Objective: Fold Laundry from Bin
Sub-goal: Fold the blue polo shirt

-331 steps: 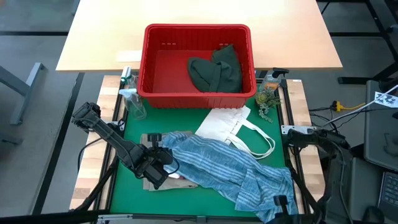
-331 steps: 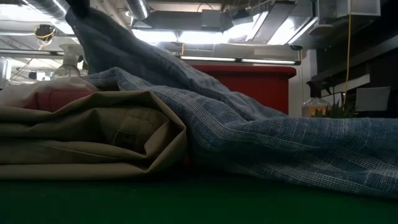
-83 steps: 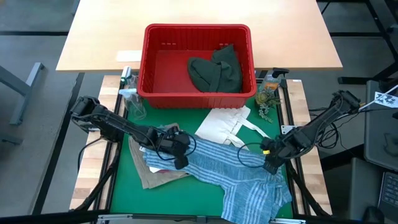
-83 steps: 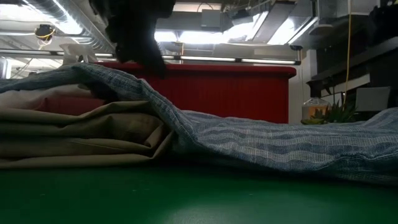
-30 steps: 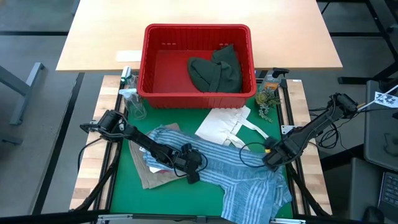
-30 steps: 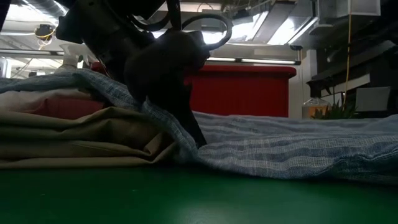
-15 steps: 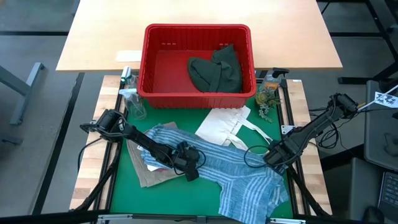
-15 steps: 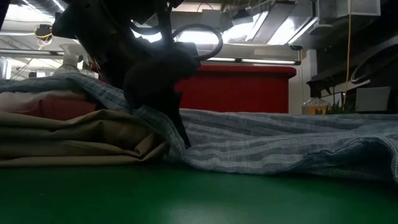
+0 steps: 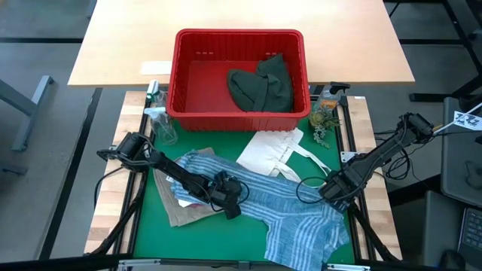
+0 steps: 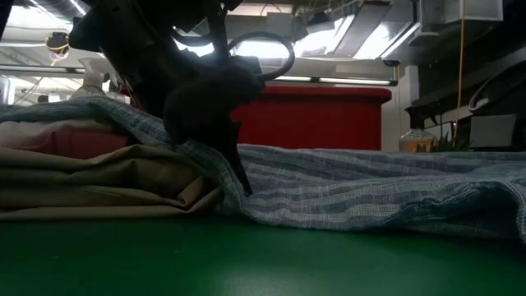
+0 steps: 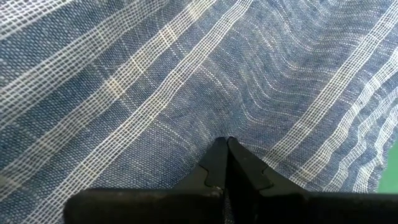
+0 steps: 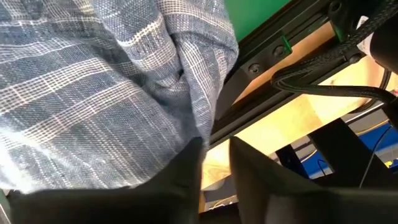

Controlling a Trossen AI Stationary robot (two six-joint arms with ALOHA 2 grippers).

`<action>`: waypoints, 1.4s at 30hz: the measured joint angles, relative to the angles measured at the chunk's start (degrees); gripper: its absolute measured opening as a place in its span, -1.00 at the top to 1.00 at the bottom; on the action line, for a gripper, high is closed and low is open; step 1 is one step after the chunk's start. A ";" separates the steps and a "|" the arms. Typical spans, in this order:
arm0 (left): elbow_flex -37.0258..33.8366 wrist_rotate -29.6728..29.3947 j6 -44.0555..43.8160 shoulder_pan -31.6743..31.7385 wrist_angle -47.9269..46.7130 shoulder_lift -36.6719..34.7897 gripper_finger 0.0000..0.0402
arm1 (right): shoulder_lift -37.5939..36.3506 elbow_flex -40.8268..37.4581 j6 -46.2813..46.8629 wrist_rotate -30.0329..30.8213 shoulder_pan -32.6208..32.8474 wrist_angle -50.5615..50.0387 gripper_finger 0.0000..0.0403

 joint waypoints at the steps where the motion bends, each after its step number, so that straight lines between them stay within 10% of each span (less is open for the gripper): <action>1: 0.00 0.01 0.02 0.00 0.15 0.02 0.99 | 0.00 0.00 0.00 0.00 0.00 -0.04 0.54; 13: -0.04 0.22 0.04 -0.03 1.20 0.11 0.99 | -0.02 0.48 -4.80 -11.44 0.02 -4.98 0.24; 23: -0.04 0.24 0.04 -0.04 1.26 0.13 0.99 | -0.02 13.12 -5.43 -3.03 0.04 -10.01 0.25; 32: -0.04 0.31 0.02 -0.04 1.71 0.16 0.99 | 1.49 21.62 -0.99 23.77 9.13 23.22 0.26; 42: -0.13 0.61 0.04 -0.04 4.05 0.31 0.99 | 13.32 21.62 -2.84 27.09 20.44 46.49 0.26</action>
